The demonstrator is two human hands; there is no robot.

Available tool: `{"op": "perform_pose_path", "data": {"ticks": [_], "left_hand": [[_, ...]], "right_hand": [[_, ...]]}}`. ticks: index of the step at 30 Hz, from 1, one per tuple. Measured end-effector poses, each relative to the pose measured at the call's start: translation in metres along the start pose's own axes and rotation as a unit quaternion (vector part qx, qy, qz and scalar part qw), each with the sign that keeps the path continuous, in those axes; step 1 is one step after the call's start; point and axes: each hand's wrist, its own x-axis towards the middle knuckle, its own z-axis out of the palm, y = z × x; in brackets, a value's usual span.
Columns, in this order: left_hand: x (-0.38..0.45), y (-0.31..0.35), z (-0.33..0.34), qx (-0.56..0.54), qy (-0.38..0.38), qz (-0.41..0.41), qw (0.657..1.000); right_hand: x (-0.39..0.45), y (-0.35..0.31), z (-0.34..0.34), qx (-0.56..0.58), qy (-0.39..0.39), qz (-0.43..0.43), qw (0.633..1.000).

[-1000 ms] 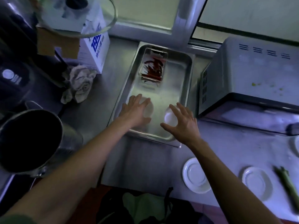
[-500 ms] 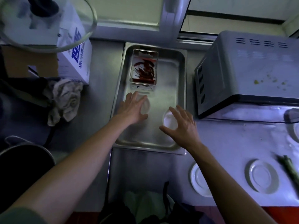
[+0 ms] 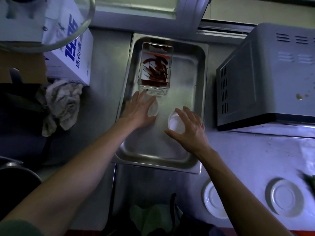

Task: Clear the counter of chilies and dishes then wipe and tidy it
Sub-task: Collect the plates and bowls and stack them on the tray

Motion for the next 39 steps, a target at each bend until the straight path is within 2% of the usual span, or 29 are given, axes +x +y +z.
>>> {"op": "perform_pose_path", "data": {"ticks": [6,10,19,22,31,39], "left_hand": [[0.001,0.0,-0.001,0.015,0.019,0.004,1.0],[-0.016,-0.009,-0.005,0.012,0.067,0.014,0.998],[-0.062,-0.038,-0.009,-0.069,0.125,-0.015,0.99],[-0.073,-0.052,-0.008,-0.093,0.145,-0.03,0.985],[-0.075,-0.072,0.001,-0.101,0.144,-0.054,0.983],[-0.068,-0.073,0.002,-0.108,0.159,-0.058,0.98]], "right_hand": [[0.012,-0.001,-0.002,-0.003,0.001,-0.004,1.0],[0.025,-0.012,-0.004,-0.007,-0.001,-0.016,1.0],[0.073,-0.068,0.012,-0.045,0.026,-0.083,0.995],[0.087,-0.084,0.026,-0.065,0.012,-0.103,0.992],[0.106,-0.09,0.068,-0.112,-0.046,-0.106,0.987],[0.113,-0.078,0.09,-0.122,-0.049,-0.11,0.985]]}}
